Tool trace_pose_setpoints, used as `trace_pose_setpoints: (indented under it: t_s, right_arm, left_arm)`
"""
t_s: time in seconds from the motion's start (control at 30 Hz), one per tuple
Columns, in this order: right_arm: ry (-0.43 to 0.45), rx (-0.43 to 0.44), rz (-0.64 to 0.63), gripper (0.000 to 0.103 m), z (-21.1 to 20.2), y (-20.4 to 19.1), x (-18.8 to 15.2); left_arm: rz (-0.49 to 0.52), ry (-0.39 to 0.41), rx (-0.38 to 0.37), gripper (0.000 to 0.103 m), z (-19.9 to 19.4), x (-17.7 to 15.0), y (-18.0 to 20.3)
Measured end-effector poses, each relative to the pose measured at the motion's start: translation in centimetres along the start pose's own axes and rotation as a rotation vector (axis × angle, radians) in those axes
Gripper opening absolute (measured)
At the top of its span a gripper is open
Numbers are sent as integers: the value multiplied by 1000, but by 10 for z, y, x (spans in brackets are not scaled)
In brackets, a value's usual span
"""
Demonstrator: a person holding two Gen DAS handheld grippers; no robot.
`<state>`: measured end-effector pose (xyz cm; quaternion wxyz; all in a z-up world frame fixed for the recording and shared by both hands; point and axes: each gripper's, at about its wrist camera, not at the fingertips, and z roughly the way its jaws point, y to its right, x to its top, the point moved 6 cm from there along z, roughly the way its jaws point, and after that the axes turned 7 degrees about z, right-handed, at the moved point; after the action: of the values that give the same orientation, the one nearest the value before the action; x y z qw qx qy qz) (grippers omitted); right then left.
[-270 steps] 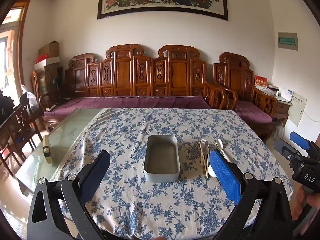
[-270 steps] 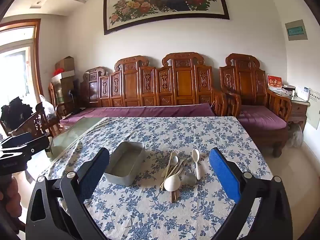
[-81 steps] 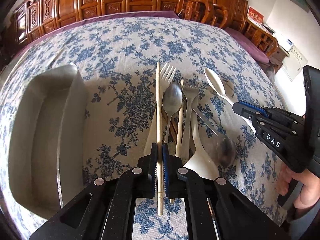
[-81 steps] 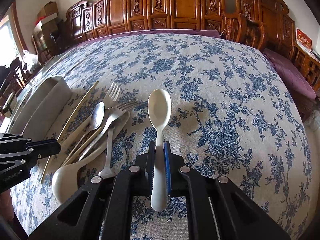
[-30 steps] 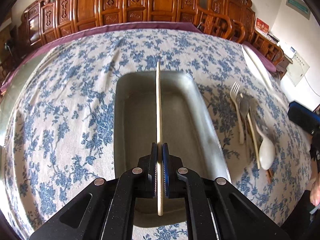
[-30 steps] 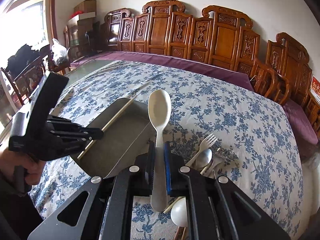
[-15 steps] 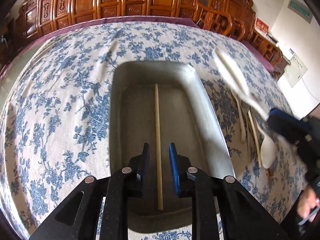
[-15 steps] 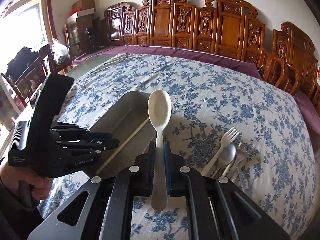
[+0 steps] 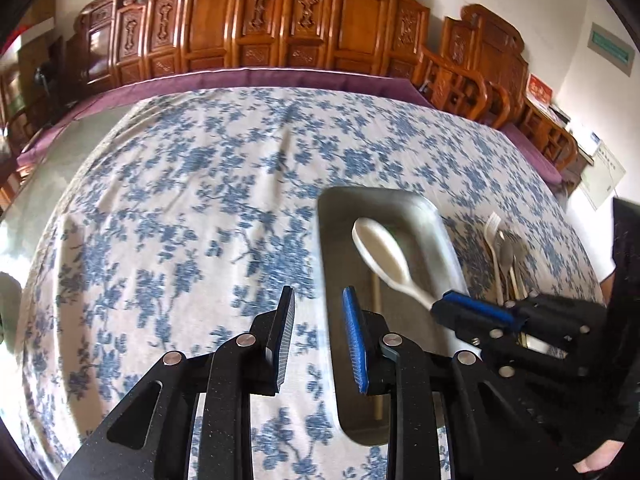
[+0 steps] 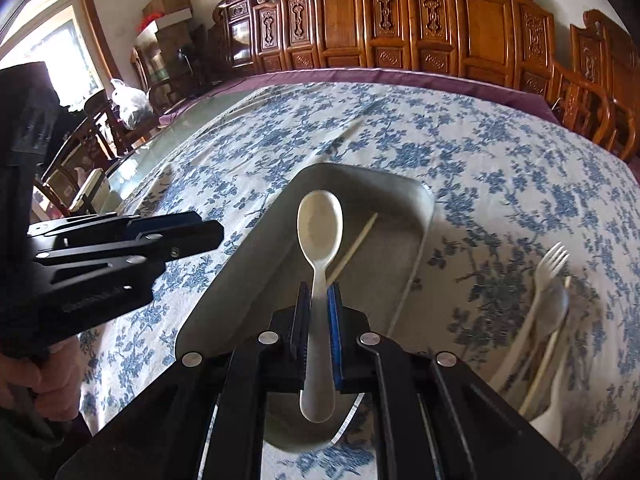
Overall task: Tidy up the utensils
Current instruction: 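Lower the white plastic spoon into the tray and open the right gripper, then grasp the smiley-face metal spoon from the pile with the right gripper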
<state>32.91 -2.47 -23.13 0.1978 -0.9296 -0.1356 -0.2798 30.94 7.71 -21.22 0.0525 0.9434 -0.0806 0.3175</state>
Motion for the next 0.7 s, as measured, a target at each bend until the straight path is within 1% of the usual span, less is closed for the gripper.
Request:
trace_pose_setpoints:
  t_s: [0.2, 0.3, 0.37, 0.43, 0.5, 0.57, 0.6, 0.7]
  right_arm:
    - [-29, 35, 4, 11, 17, -7, -4]
    - [-18, 48, -2, 11, 10, -6, -6]
    - [13, 50, -6, 11, -7, -1, -6]
    - [40, 40, -15, 11, -26, 7, -5]
    - [60, 19, -29, 11, -44, 17, -5]
    - [78, -10, -42, 11, -63, 32, -7]
    - [87, -30, -46, 11, -73, 41, -10]
    - [103, -97, -63, 11, -94, 69, -16]
  left_arm:
    - [-10, 11, 10, 23, -3, 1, -8]
    - [-2, 13, 10, 23, -4, 1, -4]
    - [4, 15, 8, 24, -6, 1, 1]
    - [13, 22, 3, 32, -7, 1, 8]
    - [22, 31, 5, 36, -10, 0, 15]
    - [25, 37, -1, 42, -12, 0, 22]
    - [23, 42, -7, 48, -14, -1, 27]
    - [21, 54, -27, 49, -19, -3, 41]
